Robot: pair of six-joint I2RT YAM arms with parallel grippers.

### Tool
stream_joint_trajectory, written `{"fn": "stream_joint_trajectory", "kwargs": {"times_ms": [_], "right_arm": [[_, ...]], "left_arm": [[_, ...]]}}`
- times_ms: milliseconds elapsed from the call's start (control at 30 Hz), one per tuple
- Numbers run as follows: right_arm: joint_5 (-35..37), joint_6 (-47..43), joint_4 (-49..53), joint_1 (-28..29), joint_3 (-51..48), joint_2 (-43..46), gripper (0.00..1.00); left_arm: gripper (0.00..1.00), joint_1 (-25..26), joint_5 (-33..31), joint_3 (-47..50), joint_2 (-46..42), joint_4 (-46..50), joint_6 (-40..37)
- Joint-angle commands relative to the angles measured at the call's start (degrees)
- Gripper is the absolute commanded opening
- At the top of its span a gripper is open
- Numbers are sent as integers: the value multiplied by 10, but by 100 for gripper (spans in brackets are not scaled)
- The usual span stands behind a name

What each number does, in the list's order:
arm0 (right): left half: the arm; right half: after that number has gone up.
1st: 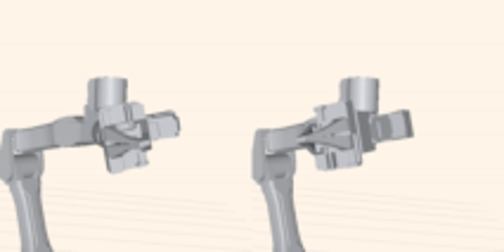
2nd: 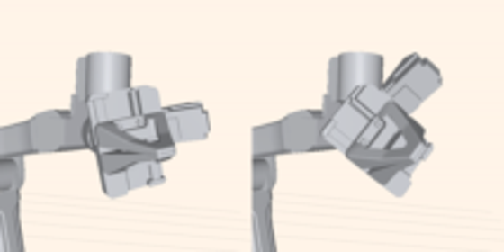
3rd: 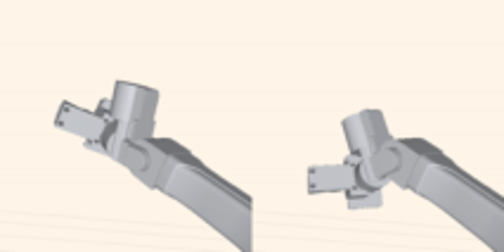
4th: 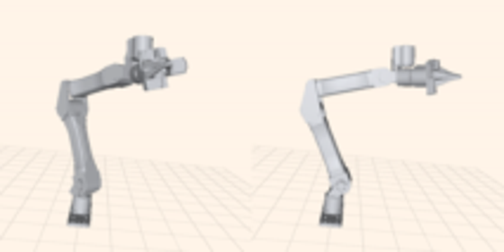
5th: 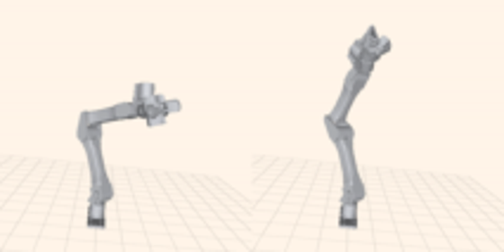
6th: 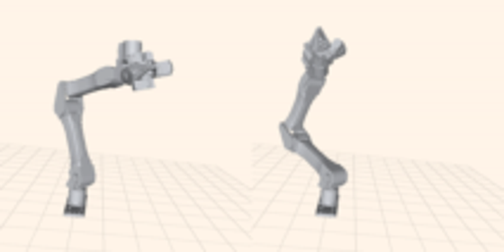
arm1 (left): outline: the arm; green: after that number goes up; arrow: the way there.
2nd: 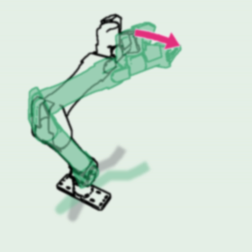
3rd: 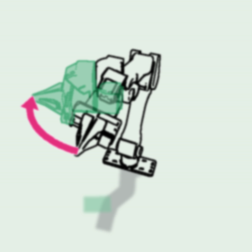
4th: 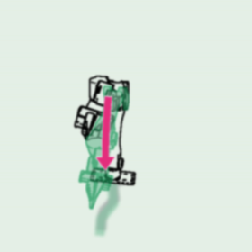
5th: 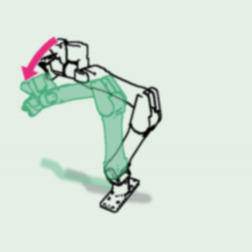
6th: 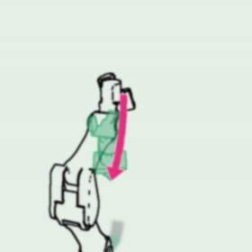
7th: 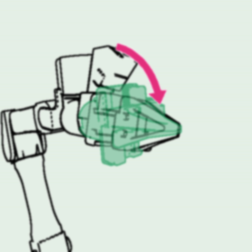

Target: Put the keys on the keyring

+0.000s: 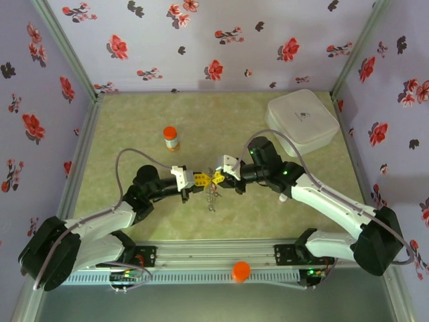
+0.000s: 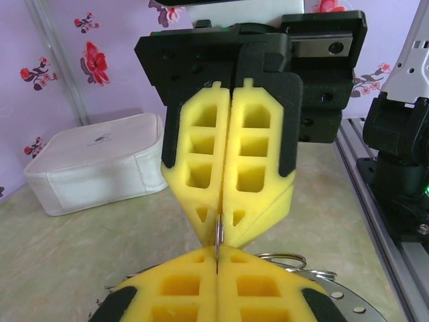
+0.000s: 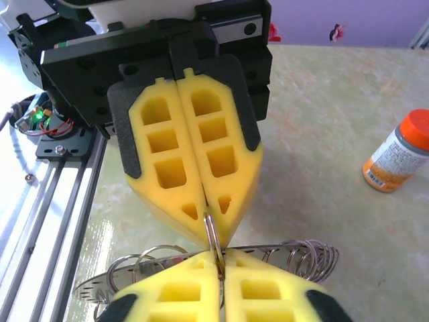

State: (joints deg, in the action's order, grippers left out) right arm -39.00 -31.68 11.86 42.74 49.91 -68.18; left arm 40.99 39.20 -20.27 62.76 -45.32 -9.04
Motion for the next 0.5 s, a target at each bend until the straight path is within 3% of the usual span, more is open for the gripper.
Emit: {"fn": "stream_joint_trajectory", "kwargs": {"times_ms": [0,133,233,300,467], "right_arm": [[-19,-6,-1,4,29,-10,1],[-27,-6,10,4,35,-14,0],[-17,-12,29,4,49,-18,0],[-2,-24,56,4,65,-23,0],[54,-60,137,10,111,-42,0]], "left_arm": [[0,7,15,-9,3,-35,7],[0,8,15,-8,-3,-30,3],[24,8,-6,-9,4,-26,1],[30,8,-10,-14,4,-10,-4],[32,13,-29,-23,-14,68,-52]]}}
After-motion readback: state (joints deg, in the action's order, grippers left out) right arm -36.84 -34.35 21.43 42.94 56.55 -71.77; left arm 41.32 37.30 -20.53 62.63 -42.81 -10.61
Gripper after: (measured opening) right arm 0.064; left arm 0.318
